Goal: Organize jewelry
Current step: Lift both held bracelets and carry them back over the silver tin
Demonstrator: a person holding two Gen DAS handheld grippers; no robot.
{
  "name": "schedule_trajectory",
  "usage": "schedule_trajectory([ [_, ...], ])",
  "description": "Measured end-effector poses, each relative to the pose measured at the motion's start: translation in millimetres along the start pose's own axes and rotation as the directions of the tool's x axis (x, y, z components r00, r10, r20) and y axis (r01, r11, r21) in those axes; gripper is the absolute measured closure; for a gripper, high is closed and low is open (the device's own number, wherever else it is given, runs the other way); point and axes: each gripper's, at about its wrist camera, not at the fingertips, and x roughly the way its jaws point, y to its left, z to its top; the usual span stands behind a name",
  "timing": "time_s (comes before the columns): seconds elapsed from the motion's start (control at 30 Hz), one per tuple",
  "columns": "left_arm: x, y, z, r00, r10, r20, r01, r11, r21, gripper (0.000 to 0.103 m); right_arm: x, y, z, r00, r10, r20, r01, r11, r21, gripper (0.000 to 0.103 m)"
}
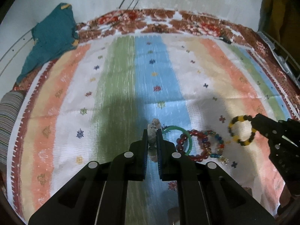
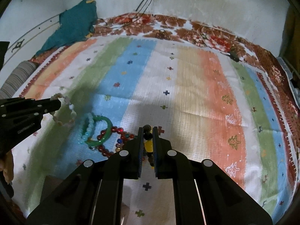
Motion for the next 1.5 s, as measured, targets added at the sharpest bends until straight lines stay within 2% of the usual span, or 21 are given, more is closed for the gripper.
schedule_trajectory([
  [0.13, -19.7, -1.0, -0.6, 0.999, 0.002, 0.044, -0.001, 1.0, -0.01, 0.095, -12.4, 4.9, -0.5, 0.999, 0.015, 0.03, -0.015, 1.0, -0.002, 0.093],
  [0.23, -31.3, -1.2, -2.4, 0.998, 0.002, 0.068, -0.001, 1.0, -0.023, 0.095, -21.7, 9.3, -2.2, 0.999, -0.003, 0.048, 0.004, 1.0, -0.013, 0.093],
  [0.4, -50.1, -7.3, -9.7, 0.993, 0.008, 0.117, -0.007, 1.0, -0.003, 0.095, -37.5, 11.8, -3.6, 0.997, 0.0, 0.08, 0.001, 1.0, -0.012, 0.093],
  [0.57, -69.2, -10.5, -14.6, 0.989, -0.01, 0.149, 0.011, 1.0, -0.007, 0.095, -57.4, 10.2, -4.6, 0.993, 0.034, 0.113, -0.033, 0.999, -0.009, 0.093],
  [0.87, -92.1, -21.2, -30.4, 0.984, -0.034, 0.173, 0.033, 0.999, 0.01, 0.095, -84.6, 14.2, -15.0, 0.986, 0.069, 0.151, -0.07, 0.998, 0.003, 0.093],
  [1.17, -110.8, -31.5, -46.1, 0.98, -0.058, 0.192, 0.056, 0.998, 0.014, 0.095, -105.3, 30.3, -32.9, 0.979, 0.079, 0.186, -0.072, 0.996, -0.045, 0.093],
  [1.5, -128.1, -41.5, -64.1, 0.977, -0.069, 0.204, 0.066, 0.998, 0.023, 0.095, -118.8, 42.0, -53.8, 0.978, 0.09, 0.187, -0.079, 0.995, -0.064, 0.093],
])
